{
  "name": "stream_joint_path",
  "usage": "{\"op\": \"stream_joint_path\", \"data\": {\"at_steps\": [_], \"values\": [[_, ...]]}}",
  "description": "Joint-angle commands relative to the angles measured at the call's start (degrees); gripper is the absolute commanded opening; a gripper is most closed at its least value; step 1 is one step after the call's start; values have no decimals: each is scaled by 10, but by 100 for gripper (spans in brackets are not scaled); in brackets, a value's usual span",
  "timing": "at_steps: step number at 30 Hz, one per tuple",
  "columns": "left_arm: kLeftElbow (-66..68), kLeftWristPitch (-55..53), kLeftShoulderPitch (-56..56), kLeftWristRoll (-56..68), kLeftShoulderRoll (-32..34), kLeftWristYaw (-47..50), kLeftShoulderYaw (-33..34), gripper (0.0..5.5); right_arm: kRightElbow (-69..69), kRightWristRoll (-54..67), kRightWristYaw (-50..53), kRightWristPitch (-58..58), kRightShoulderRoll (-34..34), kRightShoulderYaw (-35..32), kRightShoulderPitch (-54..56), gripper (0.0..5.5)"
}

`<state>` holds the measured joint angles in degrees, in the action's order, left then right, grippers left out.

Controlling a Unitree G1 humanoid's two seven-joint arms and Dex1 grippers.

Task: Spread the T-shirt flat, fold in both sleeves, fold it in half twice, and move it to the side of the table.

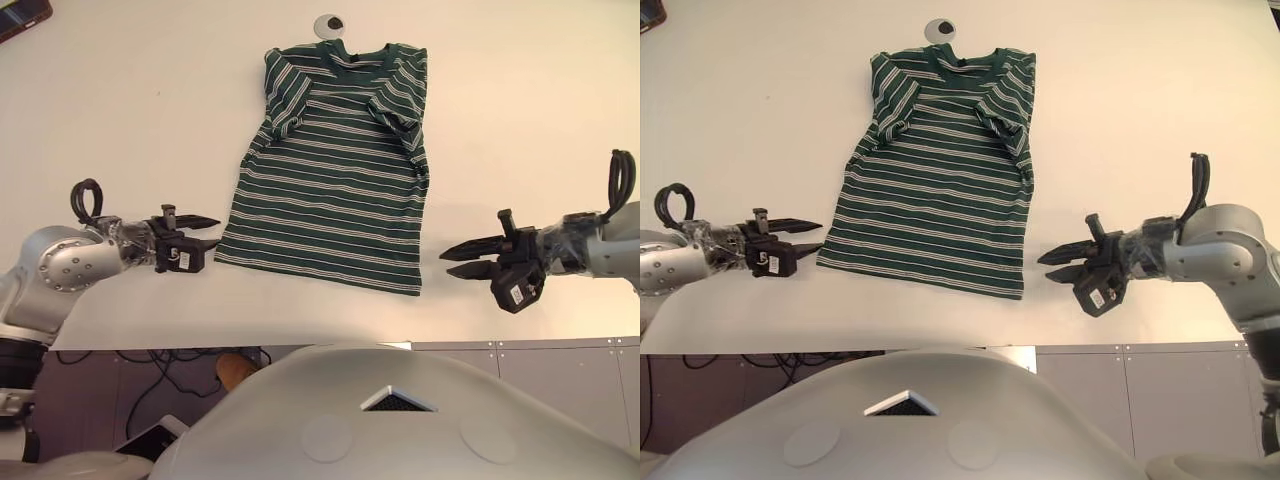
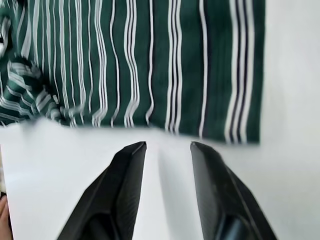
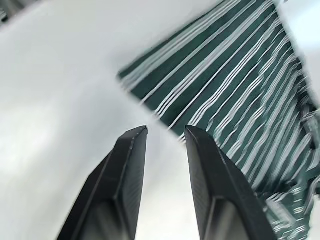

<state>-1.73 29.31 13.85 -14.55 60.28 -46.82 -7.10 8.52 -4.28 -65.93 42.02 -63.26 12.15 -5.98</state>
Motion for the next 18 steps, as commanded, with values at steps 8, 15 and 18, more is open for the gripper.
{"op": "stream_joint_path", "data": {"at_steps": [8,15,18], "values": [[5,2,-8,-43,-5,-22,-68,43,-67,-70,87,65,58,50,-13,137],[8,-12,-19,-38,-13,-21,-84,1,148,-49,66,-129,78,66,3,137],[8,-18,-20,-36,-17,-21,-89,1,216,-56,45,-193,70,72,13,137]]}}
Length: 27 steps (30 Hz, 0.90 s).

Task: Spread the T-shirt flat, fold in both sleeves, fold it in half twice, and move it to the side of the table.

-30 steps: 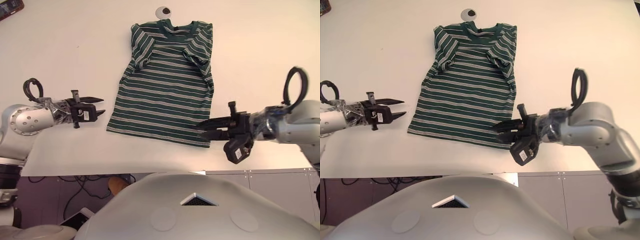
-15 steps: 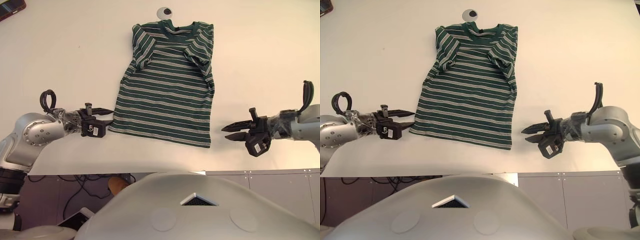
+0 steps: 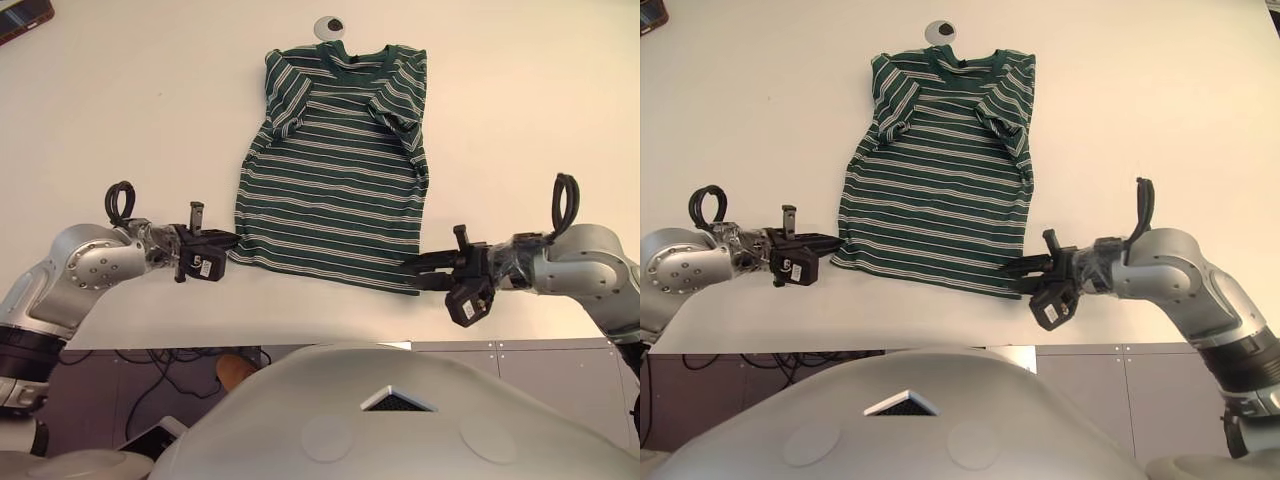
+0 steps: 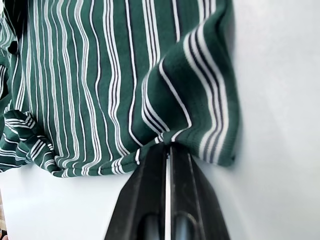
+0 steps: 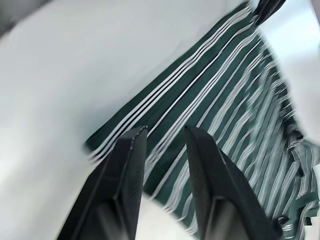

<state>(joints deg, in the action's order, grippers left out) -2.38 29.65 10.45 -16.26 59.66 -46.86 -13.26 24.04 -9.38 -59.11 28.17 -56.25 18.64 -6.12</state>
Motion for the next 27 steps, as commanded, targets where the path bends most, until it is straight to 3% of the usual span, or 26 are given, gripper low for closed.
{"op": "stream_joint_path", "data": {"at_steps": [1,5,9,17,21,27], "values": [[15,-22,14,-17,-10,-21,-28,1,78,-1,-31,-69,-11,1,13,137],[19,-22,15,-17,-8,-17,-25,1,126,49,-52,-135,-44,-44,8,137],[18,-27,17,-19,-11,-11,-24,1,16,56,-92,-41,-99,-62,2,137],[16,-38,8,-20,-28,-4,-25,1,-38,123,-92,-65,-68,-66,38,137],[25,-32,-1,-17,-25,-8,-25,1,-174,-50,9,1,53,42,33,137],[29,-37,-15,-13,-37,-7,-28,1,-192,-109,8,27,52,71,57,137]]}}
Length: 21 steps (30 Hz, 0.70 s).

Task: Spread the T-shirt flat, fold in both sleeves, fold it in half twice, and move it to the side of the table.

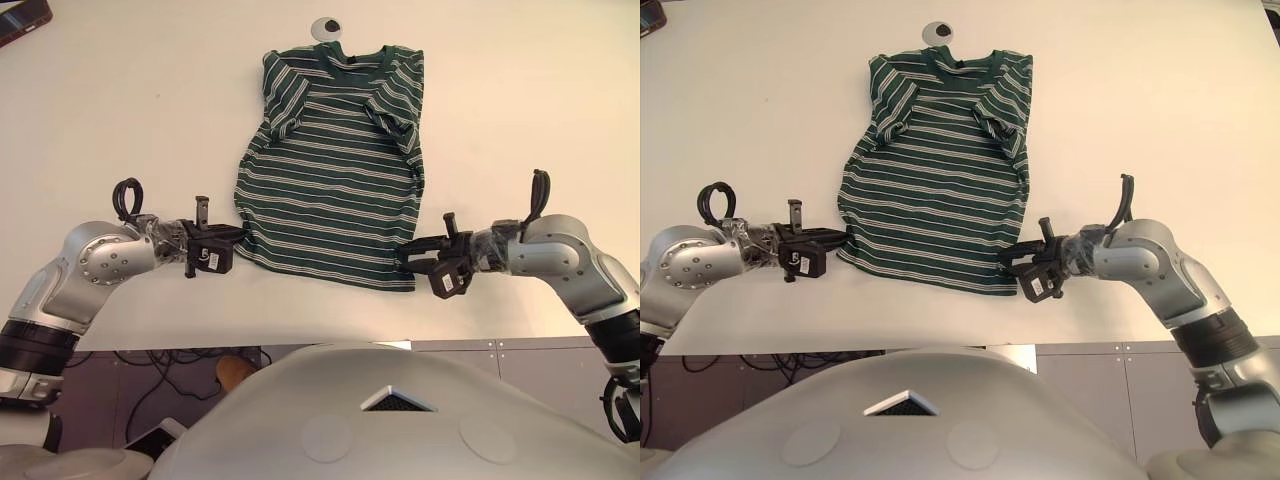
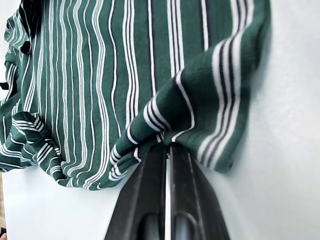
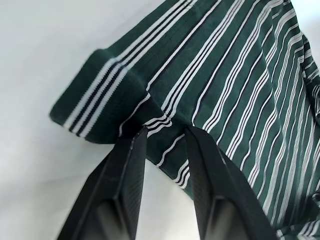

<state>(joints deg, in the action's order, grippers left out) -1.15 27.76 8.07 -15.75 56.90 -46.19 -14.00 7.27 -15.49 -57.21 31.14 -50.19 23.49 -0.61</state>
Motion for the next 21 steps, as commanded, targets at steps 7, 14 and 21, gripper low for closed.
{"op": "stream_joint_path", "data": {"at_steps": [7,14,21], "values": [[3,-29,24,-17,-16,-9,-20,1,-28,-37,-33,-39,-22,33,-2,137],[-5,-34,36,-14,-13,-7,-13,0,163,127,-82,-316,-7,-26,57,176],[-21,-46,58,-15,-13,2,-10,0,-291,39,-40,118,-98,-25,27,176]]}}
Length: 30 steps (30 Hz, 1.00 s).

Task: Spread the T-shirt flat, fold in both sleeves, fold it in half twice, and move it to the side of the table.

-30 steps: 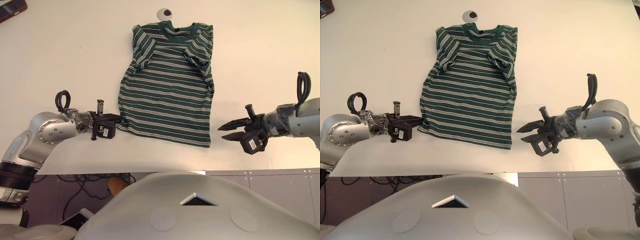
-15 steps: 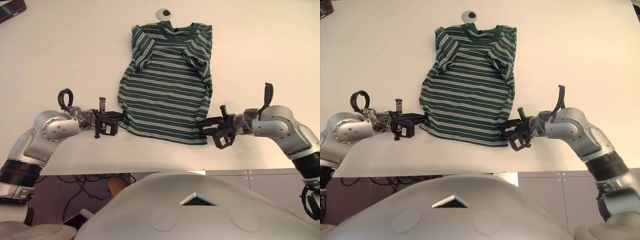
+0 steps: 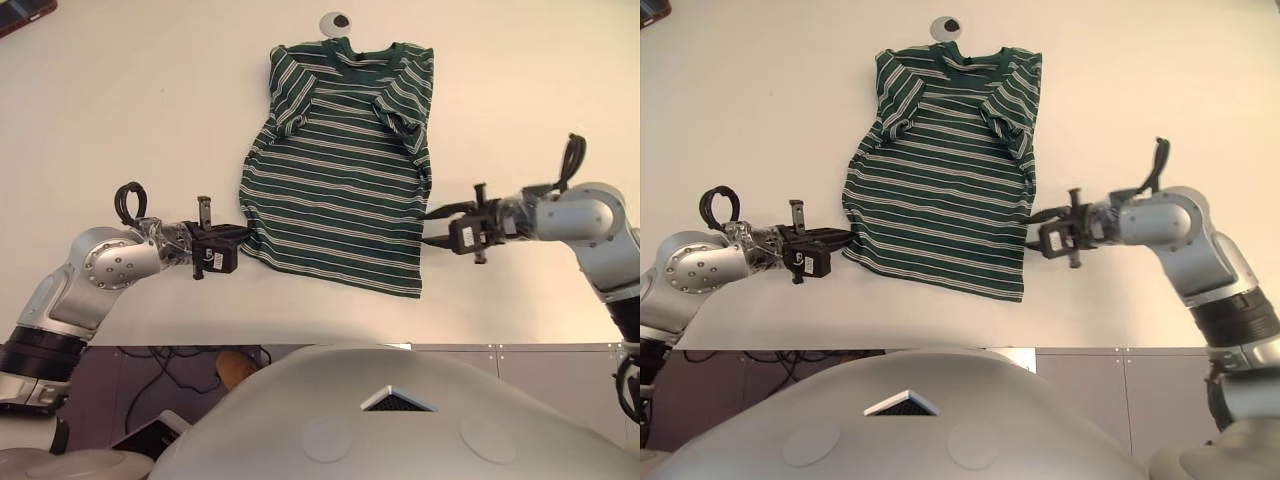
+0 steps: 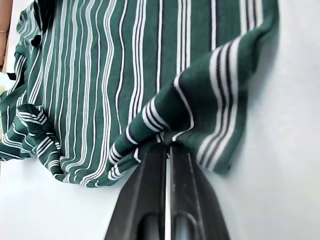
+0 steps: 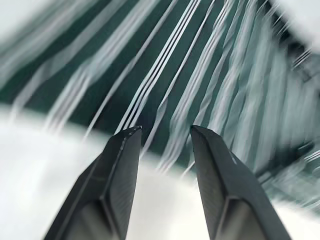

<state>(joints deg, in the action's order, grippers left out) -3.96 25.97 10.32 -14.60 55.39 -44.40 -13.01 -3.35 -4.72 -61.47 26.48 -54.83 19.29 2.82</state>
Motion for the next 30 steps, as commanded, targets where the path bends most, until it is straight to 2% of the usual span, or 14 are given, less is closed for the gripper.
{"op": "stream_joint_path", "data": {"at_steps": [1,5,12,30], "values": [[7,-29,36,-26,2,-15,-20,0,-212,-77,7,193,-49,23,1,176],[3,-35,30,-26,-4,-17,-25,0,-273,-99,51,265,-4,43,10,176],[4,-38,30,-26,-6,-14,-30,0,-288,-133,126,295,48,68,7,176],[16,-39,1,-26,-20,-16,-40,0,-282,-294,225,352,82,161,46,176]]}}
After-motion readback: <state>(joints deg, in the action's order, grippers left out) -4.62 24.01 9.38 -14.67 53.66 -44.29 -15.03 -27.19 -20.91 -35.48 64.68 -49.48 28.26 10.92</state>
